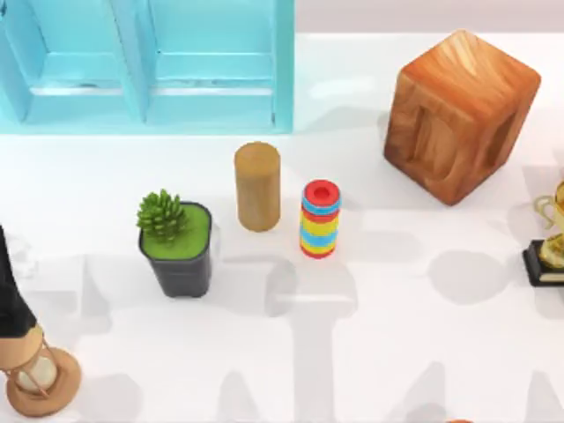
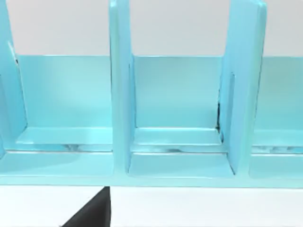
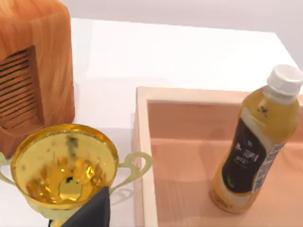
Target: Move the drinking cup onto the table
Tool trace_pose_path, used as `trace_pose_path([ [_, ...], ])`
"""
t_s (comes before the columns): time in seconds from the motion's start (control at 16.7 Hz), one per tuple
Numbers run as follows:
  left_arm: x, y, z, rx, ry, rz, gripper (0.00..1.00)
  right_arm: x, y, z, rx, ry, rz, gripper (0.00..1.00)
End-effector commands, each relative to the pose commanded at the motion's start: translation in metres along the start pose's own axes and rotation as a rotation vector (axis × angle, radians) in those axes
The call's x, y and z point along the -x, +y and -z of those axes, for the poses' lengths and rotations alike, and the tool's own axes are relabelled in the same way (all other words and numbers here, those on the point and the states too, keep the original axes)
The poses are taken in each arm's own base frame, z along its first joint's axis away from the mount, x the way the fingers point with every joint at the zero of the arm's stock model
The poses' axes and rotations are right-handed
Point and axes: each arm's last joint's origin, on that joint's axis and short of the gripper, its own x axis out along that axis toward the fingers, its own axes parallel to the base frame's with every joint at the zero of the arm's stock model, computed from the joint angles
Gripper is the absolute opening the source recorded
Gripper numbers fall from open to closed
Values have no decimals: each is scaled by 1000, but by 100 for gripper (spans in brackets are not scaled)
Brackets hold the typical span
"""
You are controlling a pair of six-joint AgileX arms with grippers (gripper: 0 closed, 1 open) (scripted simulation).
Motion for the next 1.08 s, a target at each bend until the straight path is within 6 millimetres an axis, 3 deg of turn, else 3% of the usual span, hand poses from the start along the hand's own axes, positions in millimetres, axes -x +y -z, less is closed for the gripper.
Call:
trace_pose_path([
  [0.24, 0, 0, 0, 0, 0, 0, 100, -22, -23, -47, 56, 337, 40, 100],
  [0.54, 0, 0, 0, 0, 0, 0, 100, -81, -68, -85, 67, 779, 6, 100],
  [0.84, 0, 0, 0, 0, 0, 0, 100, -138, -117, -85, 25, 1100, -90, 100],
  [1.08, 0, 0, 0, 0, 0, 0, 100, -159, -138, -77, -5, 1221, -145, 100],
])
